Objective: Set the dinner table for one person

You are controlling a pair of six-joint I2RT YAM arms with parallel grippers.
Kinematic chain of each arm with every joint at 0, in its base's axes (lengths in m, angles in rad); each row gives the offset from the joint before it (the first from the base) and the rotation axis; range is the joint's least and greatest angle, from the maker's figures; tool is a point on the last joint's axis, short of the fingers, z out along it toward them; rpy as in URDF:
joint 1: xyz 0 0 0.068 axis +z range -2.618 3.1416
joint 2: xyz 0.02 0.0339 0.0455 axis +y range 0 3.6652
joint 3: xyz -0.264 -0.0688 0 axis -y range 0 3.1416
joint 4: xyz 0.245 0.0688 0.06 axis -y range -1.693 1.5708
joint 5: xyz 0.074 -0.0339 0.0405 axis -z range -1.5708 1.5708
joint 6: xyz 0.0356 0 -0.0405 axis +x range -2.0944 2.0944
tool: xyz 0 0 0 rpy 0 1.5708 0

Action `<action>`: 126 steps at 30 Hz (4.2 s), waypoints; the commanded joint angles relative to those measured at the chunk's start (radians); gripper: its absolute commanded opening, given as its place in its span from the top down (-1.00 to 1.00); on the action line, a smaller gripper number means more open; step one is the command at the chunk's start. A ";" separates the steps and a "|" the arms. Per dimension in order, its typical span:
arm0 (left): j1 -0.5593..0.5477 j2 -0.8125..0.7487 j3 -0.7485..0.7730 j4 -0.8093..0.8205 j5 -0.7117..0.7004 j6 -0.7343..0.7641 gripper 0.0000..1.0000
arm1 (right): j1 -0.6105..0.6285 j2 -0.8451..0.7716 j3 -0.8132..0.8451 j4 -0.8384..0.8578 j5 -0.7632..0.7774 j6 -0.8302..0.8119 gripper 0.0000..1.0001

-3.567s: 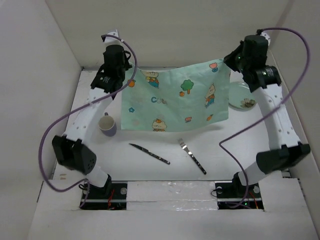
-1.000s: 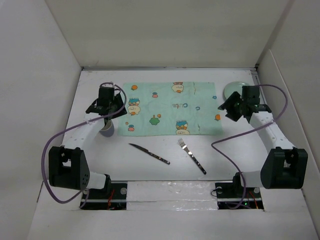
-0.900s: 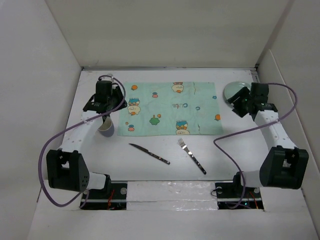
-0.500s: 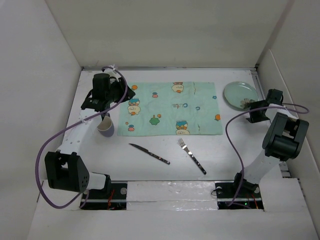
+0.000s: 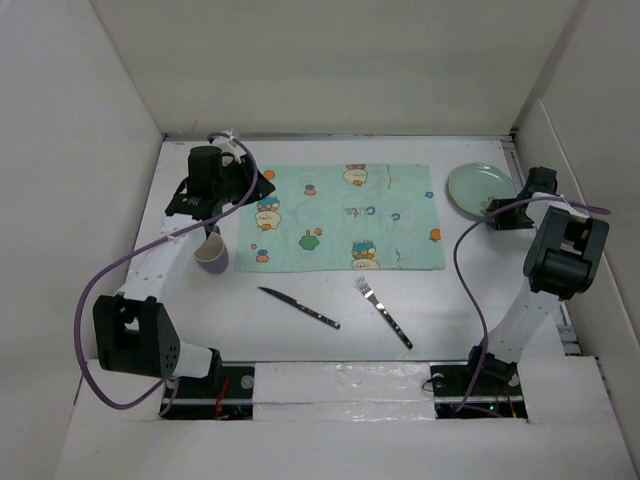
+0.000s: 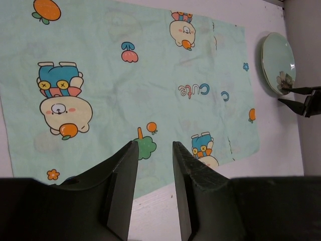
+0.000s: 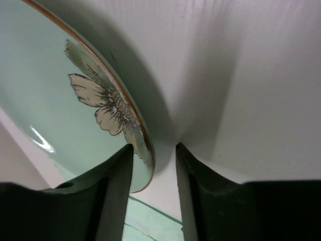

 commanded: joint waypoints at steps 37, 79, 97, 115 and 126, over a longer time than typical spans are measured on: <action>-0.067 0.015 0.408 -0.140 -0.013 0.054 0.19 | 0.350 -0.523 -0.205 0.455 -0.512 -0.175 1.00; -0.106 -0.289 0.239 -0.306 -0.343 0.120 0.19 | 0.742 -0.090 0.005 0.147 -0.192 -0.298 -0.07; -0.106 -0.413 0.316 -0.321 -0.407 -0.056 0.50 | 1.070 -0.309 0.200 0.029 -0.227 -0.578 1.00; -0.106 -0.533 0.455 -0.487 -0.400 -0.147 0.25 | 1.385 0.558 1.297 -0.287 -0.031 -0.525 -0.50; -0.115 -0.557 0.377 -0.482 -0.398 -0.130 0.24 | 1.403 0.674 1.288 -0.143 -0.149 -0.394 -0.55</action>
